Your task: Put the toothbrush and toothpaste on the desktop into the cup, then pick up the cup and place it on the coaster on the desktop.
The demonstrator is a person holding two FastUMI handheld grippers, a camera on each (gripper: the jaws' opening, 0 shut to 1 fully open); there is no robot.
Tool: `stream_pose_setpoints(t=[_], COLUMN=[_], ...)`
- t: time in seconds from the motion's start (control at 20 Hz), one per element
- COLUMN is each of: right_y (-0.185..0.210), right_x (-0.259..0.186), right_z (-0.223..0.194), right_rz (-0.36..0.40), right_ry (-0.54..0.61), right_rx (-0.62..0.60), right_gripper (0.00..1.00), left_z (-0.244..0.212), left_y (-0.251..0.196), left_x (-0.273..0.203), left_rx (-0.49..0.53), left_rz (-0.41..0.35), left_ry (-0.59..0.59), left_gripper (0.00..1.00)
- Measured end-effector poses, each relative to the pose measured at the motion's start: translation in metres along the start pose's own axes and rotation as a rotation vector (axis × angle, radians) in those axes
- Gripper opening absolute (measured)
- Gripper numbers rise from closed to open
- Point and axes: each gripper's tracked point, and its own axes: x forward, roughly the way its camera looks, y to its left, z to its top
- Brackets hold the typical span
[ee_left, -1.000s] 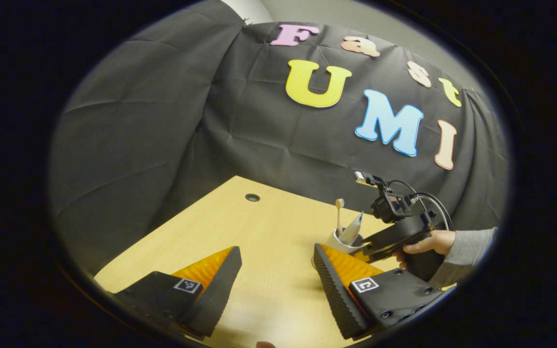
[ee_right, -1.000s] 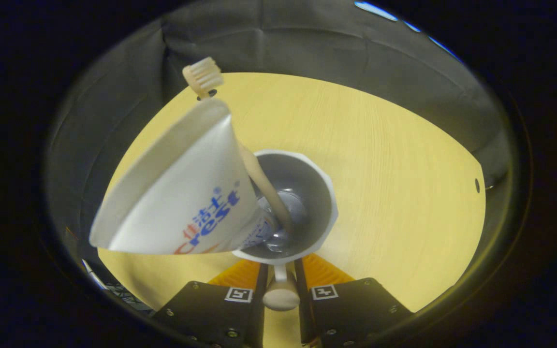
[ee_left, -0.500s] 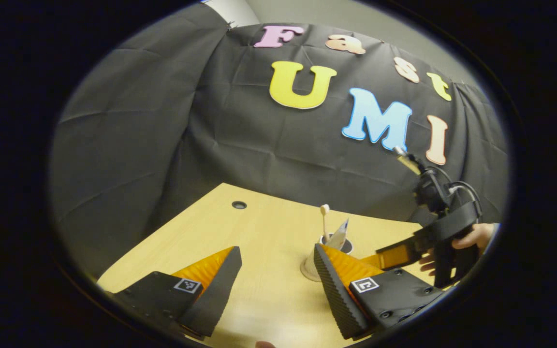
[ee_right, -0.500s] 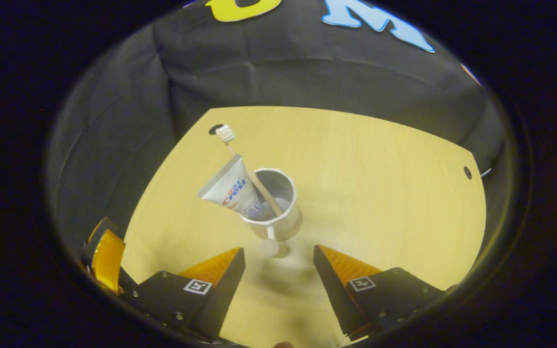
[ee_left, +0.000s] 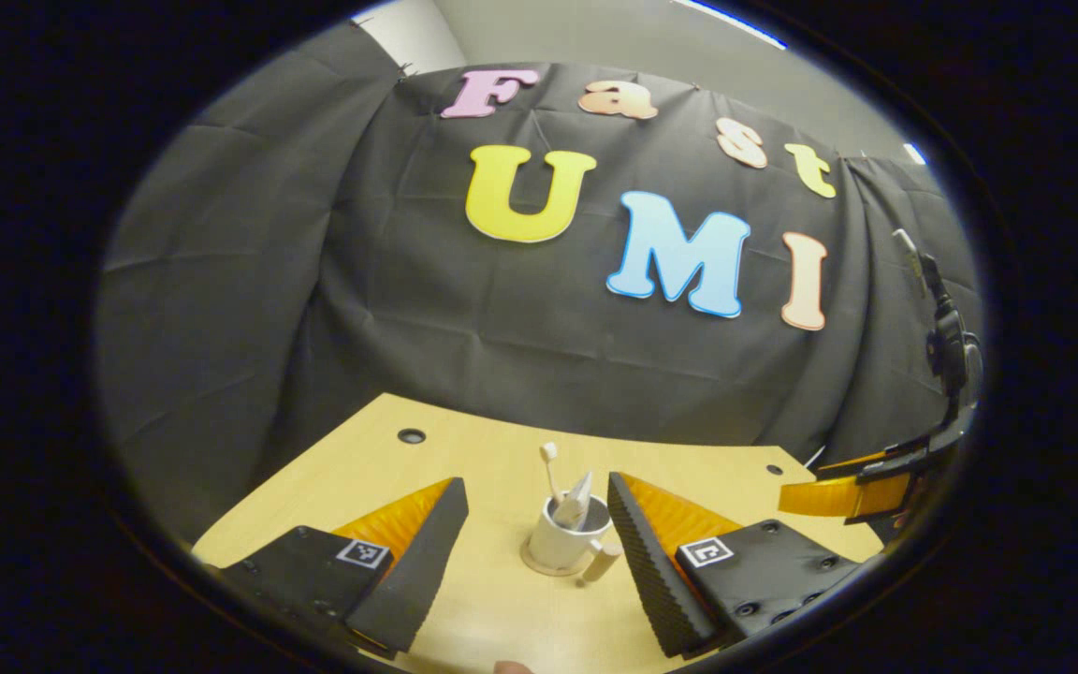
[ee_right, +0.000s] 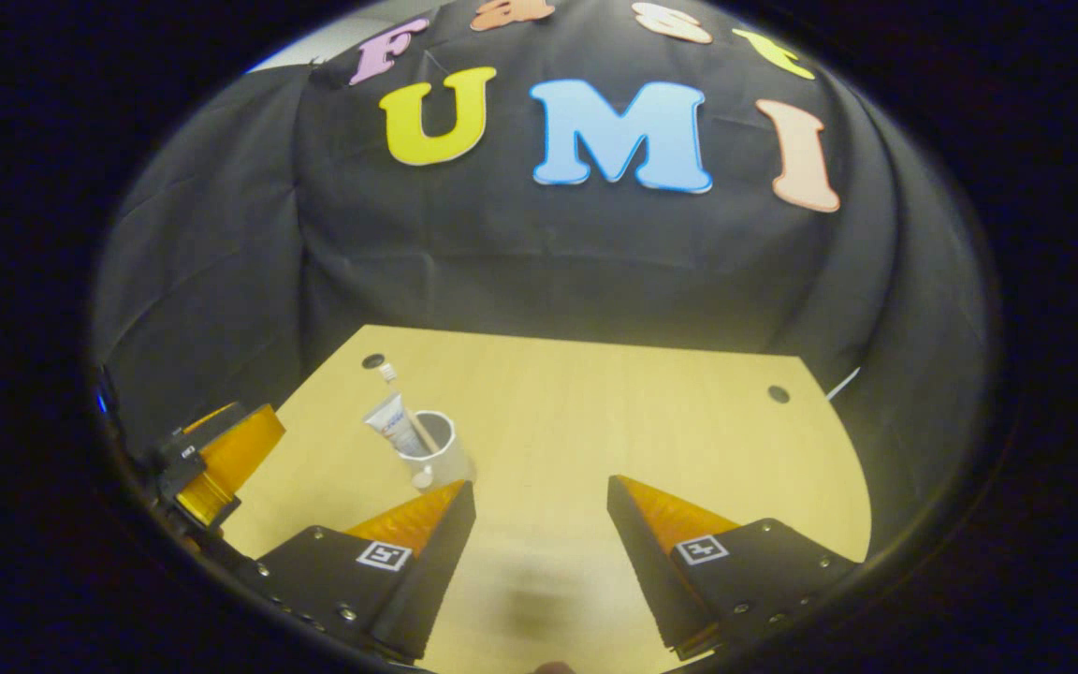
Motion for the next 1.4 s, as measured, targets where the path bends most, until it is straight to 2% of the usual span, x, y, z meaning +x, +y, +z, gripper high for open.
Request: stream_pose_setpoints(t=[0.3,0.45,0.5,0.6,1.15,1.2,1.4], right_y=[-0.049,-0.062,-0.063,-0.068,-0.08,-0.082,-0.085], right_x=[-0.05,-0.075,-0.08,-0.083,-0.086,-0.085,-0.08], right_z=[0.04,0.052,0.054,0.057,0.065,0.066,0.063], right_rz=[-0.137,-0.159,-0.154,-0.136,-0.104,-0.101,-0.096], right_ry=[-0.324,-0.425,-0.441,-0.465,-0.484,-0.485,-0.474], right_rx=[-0.085,-0.072,-0.061,-0.04,-0.033,-0.032,-0.032], right_gripper=[0.86,0.86,0.85,0.85,0.85,0.85,0.85], left_z=[0.041,0.048,0.049,0.058,0.077,0.078,0.081], left_y=[-0.063,-0.079,-0.081,-0.089,-0.114,-0.114,-0.113], left_x=[-0.009,-0.015,-0.017,-0.024,-0.044,-0.044,-0.041], left_rx=[0.017,0.028,0.031,0.031,0.061,0.063,0.055], left_rz=[-0.053,-0.057,-0.048,-0.043,-0.032,-0.029,-0.019], left_ry=[-0.07,-0.087,-0.089,-0.111,-0.166,-0.171,-0.174], left_gripper=[0.96,0.96,0.99,0.96,0.99,0.96,0.99])
